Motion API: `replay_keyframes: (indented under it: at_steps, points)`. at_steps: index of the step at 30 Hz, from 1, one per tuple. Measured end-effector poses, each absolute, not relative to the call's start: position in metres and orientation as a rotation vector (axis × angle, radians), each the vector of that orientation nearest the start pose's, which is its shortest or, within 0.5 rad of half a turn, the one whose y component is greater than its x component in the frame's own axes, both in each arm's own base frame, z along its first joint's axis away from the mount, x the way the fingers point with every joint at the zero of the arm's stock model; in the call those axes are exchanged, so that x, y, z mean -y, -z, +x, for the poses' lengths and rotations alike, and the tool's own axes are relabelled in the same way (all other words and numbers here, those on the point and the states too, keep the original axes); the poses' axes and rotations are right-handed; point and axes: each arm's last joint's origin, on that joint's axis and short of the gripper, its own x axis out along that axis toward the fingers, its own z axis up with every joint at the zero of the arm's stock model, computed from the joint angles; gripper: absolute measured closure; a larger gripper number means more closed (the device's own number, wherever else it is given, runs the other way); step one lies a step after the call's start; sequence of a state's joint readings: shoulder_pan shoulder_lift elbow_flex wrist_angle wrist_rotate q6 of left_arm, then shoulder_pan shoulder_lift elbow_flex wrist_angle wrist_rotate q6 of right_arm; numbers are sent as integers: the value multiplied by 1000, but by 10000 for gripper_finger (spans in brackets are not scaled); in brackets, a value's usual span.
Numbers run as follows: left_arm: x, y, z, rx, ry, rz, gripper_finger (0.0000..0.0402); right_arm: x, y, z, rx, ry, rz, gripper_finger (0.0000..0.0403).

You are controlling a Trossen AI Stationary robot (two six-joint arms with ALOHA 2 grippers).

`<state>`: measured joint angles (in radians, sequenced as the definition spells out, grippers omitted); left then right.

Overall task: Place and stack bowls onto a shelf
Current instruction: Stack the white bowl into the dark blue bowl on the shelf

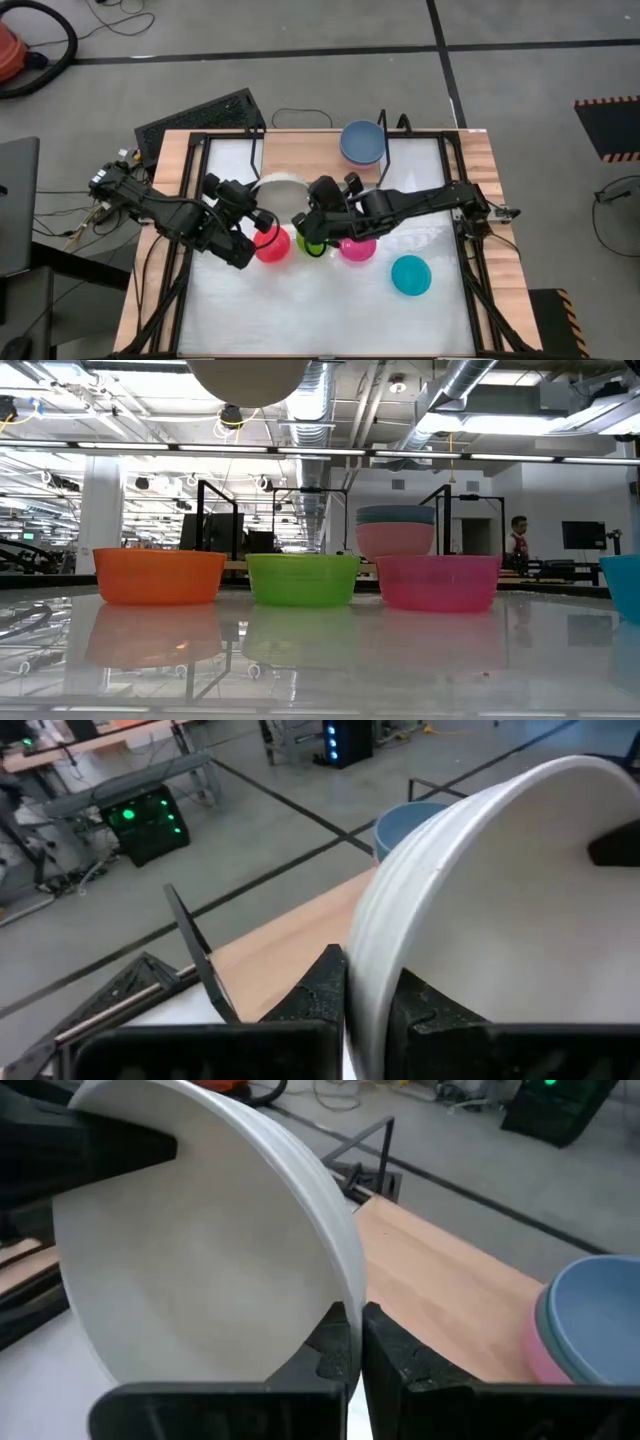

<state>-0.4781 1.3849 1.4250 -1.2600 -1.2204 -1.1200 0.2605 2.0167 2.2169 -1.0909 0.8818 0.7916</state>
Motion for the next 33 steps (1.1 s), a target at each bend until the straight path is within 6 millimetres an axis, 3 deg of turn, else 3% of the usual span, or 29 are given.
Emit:
replay_keyframes:
  at_steps: [5,13,19,25,30,33]
  points:
    - [85,-360,228,-394,-915,-85,351,-78,-380,409,-506,816,263,372]
    - [79,-370,223,-509,-784,-64,198,-63,-380,414,-527,814,262,372]
    - [68,-393,200,-469,-709,-61,108,-45,-380,417,-533,839,268,372]
    - [51,-418,160,-415,-598,-152,89,-10,-381,418,-588,868,174,372]
    - [35,-433,125,-348,-547,-200,90,42,-392,412,-701,826,85,372]
    - [26,-439,108,-301,-561,-188,90,76,-399,404,-807,746,-75,372]
